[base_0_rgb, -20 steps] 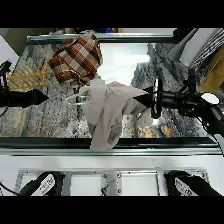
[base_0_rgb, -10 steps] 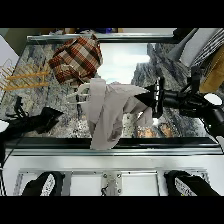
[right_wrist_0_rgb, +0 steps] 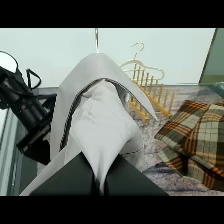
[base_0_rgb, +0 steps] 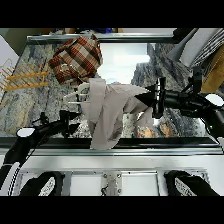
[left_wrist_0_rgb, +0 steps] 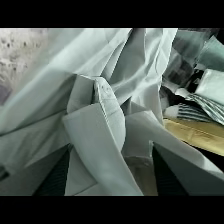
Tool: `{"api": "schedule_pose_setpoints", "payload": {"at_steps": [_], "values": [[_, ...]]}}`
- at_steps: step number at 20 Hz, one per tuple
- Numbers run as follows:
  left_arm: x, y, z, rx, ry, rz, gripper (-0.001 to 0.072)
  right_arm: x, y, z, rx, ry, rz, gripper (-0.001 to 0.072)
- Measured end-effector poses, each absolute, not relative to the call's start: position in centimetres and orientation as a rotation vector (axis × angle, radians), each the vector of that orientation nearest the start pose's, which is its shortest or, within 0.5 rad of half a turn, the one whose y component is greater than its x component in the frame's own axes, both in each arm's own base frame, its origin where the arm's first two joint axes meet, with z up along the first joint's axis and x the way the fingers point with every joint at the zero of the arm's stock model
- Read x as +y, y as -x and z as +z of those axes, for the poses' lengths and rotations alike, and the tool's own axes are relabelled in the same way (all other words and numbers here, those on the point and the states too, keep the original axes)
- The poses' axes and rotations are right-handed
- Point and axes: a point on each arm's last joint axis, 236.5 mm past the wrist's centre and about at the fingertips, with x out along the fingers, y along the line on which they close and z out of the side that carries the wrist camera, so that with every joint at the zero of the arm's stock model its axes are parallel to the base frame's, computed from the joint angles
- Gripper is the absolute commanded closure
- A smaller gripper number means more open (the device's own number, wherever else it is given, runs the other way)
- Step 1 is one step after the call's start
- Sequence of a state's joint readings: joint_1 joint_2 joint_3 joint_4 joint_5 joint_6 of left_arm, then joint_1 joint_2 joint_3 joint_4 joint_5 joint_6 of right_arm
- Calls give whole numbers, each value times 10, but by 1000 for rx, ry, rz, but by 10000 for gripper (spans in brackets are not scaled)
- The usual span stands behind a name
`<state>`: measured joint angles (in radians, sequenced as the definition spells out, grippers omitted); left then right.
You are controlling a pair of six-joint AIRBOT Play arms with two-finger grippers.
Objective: Fold the clothes and pants, and hang the long-sleeved shirts on hangers.
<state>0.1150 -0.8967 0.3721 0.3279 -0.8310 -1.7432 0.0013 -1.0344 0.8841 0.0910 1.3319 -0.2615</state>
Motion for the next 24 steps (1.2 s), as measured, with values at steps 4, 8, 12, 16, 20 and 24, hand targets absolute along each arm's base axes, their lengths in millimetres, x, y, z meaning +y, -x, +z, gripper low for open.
{"api": "schedule_pose_setpoints", "payload": {"at_steps": [4,8,12,16,20,24], "values": [[-160,-308,-29,1154,1628,-8,197,229,-305,236,-106,46,1318,705],[-182,-305,-43,1209,1663,6,197,229,-305,236,-106,46,1318,705],[-193,-306,-44,1218,1675,-4,198,229,-305,236,-106,46,1318,705],[-196,-312,-39,1201,1665,-23,693,229,-304,236,-107,46,1318,705],[-189,-319,-36,1173,1666,-30,693,228,-303,242,-109,45,1305,705],[-165,-332,-28,1106,1688,-34,694,212,-304,254,-103,55,1237,706]]}}
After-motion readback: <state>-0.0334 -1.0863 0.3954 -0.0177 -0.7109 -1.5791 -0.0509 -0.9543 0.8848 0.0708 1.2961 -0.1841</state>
